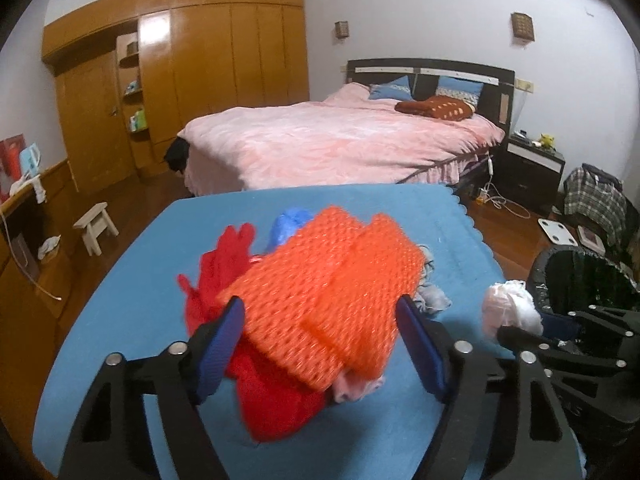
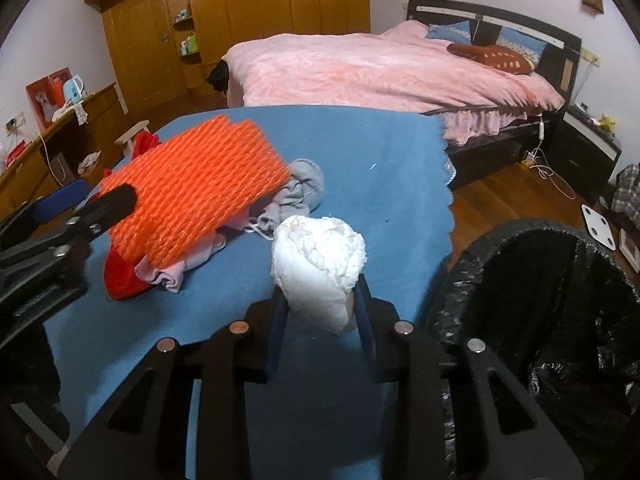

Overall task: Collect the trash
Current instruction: 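Close the left tool on the orange mesh pad while the right tool lifts the tissue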

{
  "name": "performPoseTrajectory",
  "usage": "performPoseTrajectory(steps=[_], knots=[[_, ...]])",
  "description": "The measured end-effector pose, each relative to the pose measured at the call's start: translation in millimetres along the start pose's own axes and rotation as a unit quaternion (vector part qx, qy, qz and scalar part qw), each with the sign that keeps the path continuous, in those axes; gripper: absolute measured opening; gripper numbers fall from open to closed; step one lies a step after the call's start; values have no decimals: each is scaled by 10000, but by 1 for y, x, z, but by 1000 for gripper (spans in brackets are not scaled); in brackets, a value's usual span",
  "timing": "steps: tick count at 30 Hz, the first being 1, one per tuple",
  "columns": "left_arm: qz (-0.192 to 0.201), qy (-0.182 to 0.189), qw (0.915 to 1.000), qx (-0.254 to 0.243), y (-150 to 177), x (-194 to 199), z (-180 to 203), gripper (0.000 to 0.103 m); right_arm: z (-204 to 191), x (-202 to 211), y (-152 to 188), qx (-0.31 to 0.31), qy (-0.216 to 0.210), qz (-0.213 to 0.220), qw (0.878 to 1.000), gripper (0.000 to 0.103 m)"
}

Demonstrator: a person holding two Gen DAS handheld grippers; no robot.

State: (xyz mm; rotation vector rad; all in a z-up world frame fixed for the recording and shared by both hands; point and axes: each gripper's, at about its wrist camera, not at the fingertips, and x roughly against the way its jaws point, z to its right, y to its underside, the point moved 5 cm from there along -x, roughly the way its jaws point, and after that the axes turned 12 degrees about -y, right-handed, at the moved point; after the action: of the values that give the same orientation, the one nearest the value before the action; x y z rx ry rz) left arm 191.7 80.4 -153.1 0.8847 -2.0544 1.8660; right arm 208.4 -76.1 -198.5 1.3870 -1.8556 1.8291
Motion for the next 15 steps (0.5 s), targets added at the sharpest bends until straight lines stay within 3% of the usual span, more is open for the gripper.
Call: performPoseTrajectory(steps=[2, 7, 12, 15], knots=[[-50, 15, 10000, -58, 0, -8, 6, 67, 3, 0, 1, -34, -6, 0, 10000, 31], [-194, 71, 9995, -247, 6, -22, 19, 38, 6, -4, 4, -105, -3, -63, 9999, 32], [-243, 154, 9990, -333, 16, -21, 23, 18, 8, -3, 4, -146, 3, -62, 9999, 32], [-195, 171, 9992, -305, 15, -16, 23, 13, 10, 0, 3, -176, 6, -21, 9998, 32]])
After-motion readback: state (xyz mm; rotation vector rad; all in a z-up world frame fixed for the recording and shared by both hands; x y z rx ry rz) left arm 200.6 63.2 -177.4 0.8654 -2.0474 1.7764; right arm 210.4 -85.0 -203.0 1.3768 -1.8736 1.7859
